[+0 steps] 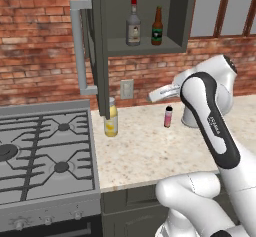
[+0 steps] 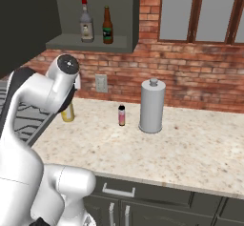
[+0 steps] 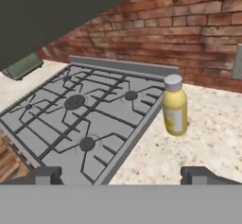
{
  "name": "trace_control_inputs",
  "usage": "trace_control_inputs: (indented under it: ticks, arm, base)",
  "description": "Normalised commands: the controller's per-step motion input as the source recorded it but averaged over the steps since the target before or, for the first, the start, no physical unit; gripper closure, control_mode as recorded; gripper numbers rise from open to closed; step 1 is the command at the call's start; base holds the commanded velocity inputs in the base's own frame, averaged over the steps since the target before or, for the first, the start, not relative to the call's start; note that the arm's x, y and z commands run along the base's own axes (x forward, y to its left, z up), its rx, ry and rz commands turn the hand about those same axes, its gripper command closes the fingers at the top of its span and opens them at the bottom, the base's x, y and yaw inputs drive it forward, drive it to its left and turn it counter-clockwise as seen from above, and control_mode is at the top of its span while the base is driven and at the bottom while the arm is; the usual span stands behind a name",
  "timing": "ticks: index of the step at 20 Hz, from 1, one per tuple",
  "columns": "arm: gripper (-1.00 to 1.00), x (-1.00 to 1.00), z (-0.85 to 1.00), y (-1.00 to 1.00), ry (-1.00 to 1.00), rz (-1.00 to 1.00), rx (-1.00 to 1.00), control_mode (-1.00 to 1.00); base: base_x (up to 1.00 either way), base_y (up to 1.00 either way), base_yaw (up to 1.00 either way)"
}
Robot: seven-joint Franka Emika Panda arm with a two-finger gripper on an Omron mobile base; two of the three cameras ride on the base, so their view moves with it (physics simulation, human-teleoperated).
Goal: Sort all alcoholic drinks to one cabinet, and non-alcoholic drinks to the other.
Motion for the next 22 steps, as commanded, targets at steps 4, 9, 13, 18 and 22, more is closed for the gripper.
trace_control_inputs:
  ticks: [4,9,13,18,22]
  arm:
    - [-1.00,0.13,-0.31,0.00,0.00,0.06,0.00,-1.00]
    - [-1.00,0.13,-0.30,0.00,-0.02,0.13,0.00,-1.00]
    - [-1.00,0.22,-0.16,0.00,-0.11,0.18,0.07,-1.00]
    - [-1.00,0.18,-0.14,0.00,-0.15,0.16,0.06,-1.00]
    - [-1.00,0.01,-0.13,0.02,-0.19,0.13,0.02,-1.00]
  base:
    - [0.00,0.00,0.00]
    - [0.00,0.00,0.00]
    - [0.00,0.00,0.00]
    - [0.00,0.00,0.00]
    - [0.00,0.00,0.00]
